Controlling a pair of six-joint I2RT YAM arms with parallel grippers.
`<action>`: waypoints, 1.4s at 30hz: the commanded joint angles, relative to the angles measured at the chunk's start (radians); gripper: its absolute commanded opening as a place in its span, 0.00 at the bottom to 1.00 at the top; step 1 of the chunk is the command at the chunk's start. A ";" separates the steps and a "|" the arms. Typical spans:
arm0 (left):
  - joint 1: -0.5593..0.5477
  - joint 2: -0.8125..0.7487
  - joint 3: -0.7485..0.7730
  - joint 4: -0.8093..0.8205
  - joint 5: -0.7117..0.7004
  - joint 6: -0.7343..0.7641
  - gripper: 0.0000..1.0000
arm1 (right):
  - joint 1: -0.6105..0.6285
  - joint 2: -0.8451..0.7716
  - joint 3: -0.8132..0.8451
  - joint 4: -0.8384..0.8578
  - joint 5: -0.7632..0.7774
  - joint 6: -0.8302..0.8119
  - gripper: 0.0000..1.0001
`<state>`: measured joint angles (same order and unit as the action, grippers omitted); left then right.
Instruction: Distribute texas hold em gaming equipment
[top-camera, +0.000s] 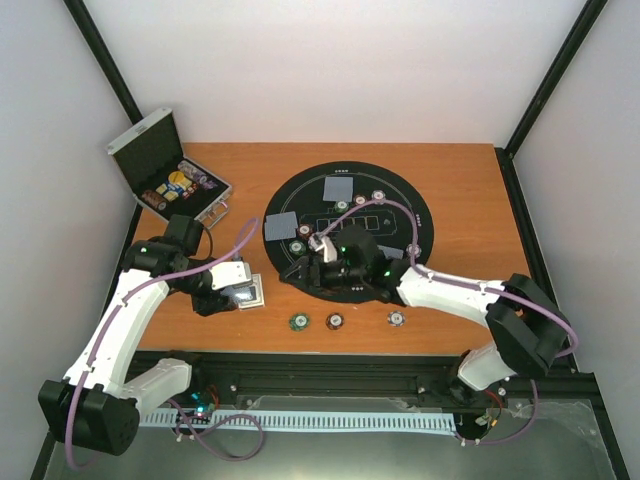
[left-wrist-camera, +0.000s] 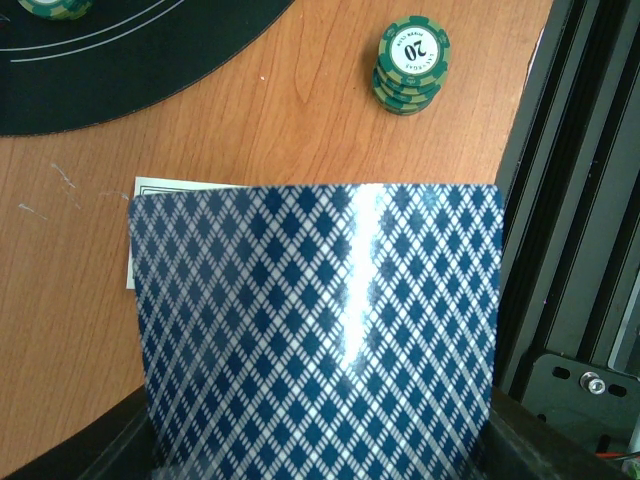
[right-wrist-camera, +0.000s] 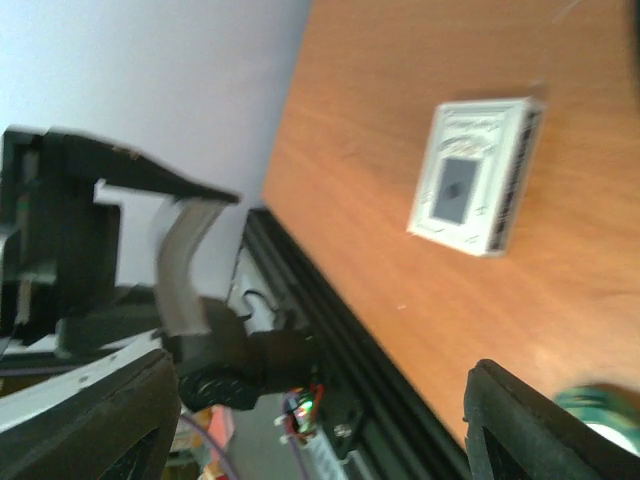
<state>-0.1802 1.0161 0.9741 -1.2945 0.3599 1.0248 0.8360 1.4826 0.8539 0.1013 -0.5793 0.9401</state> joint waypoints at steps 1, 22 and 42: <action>0.002 -0.007 0.032 -0.008 0.022 -0.009 0.01 | 0.098 0.018 -0.025 0.237 0.034 0.125 0.78; 0.002 -0.008 0.034 -0.011 0.020 -0.002 0.01 | 0.226 0.310 0.140 0.476 -0.016 0.248 0.78; 0.002 -0.008 0.049 -0.018 0.029 0.000 0.01 | 0.228 0.477 0.179 0.594 -0.060 0.348 0.19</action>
<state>-0.1783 1.0161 0.9741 -1.2984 0.3527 1.0252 1.0580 1.9266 1.0718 0.7105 -0.6598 1.2877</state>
